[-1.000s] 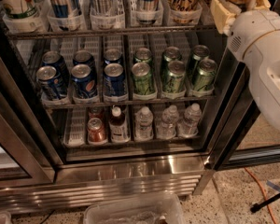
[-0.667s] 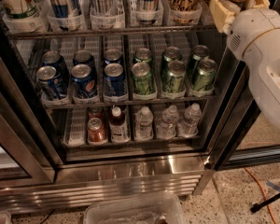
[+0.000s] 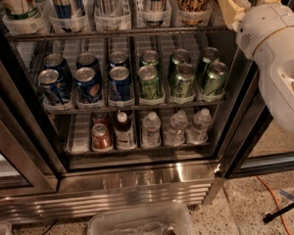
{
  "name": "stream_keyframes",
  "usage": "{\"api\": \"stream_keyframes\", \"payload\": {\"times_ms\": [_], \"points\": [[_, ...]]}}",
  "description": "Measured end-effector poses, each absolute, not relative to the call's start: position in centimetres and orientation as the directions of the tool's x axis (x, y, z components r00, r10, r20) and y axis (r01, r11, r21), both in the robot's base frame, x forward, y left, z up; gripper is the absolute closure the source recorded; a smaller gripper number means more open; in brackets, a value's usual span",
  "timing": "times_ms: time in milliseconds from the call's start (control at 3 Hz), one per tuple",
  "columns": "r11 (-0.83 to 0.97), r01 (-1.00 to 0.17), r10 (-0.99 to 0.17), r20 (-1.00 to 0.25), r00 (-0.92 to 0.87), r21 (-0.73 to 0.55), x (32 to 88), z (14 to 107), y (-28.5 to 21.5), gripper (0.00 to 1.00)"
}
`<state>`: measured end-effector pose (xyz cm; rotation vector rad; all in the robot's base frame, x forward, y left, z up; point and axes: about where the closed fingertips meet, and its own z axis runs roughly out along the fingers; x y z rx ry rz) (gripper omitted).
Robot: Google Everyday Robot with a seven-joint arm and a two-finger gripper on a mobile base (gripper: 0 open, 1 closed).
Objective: Pick orange can from top shelf of fridge
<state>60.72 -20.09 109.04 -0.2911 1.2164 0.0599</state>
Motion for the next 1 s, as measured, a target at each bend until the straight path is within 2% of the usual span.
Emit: {"api": "stream_keyframes", "payload": {"times_ms": [1000], "points": [[0.942,-0.231,-0.134,-0.904,0.406,-0.243,57.1,108.0,-20.4,1.0]]}}
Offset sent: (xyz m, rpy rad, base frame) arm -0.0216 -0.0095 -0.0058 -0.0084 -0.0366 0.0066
